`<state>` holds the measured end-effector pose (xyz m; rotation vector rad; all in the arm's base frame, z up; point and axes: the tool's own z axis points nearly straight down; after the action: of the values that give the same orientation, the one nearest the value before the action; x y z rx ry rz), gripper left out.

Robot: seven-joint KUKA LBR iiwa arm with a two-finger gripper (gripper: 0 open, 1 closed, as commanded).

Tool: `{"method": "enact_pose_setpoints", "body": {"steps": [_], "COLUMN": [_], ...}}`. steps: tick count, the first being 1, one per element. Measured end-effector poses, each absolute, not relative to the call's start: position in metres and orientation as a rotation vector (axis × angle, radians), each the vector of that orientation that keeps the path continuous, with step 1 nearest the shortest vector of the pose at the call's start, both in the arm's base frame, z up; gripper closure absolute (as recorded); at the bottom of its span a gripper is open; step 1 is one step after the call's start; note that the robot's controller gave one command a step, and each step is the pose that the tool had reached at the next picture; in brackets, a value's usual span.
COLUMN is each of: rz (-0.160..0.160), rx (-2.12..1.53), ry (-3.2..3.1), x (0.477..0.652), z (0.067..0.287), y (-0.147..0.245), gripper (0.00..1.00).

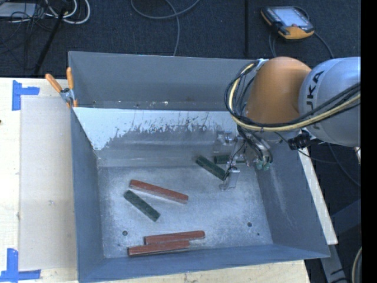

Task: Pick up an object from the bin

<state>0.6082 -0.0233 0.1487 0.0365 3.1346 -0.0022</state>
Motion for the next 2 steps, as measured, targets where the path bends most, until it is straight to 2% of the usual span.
{"method": "enact_pose_setpoints", "body": {"steps": [1, 2], "rz": [0.0, 0.0], "rx": [0.017, -0.197], "ry": [3.149, 3.133], "x": [0.576, 0.586], "z": [0.132, 0.11], "y": [-0.015, 0.01], "gripper": [0.0, 0.0]}}
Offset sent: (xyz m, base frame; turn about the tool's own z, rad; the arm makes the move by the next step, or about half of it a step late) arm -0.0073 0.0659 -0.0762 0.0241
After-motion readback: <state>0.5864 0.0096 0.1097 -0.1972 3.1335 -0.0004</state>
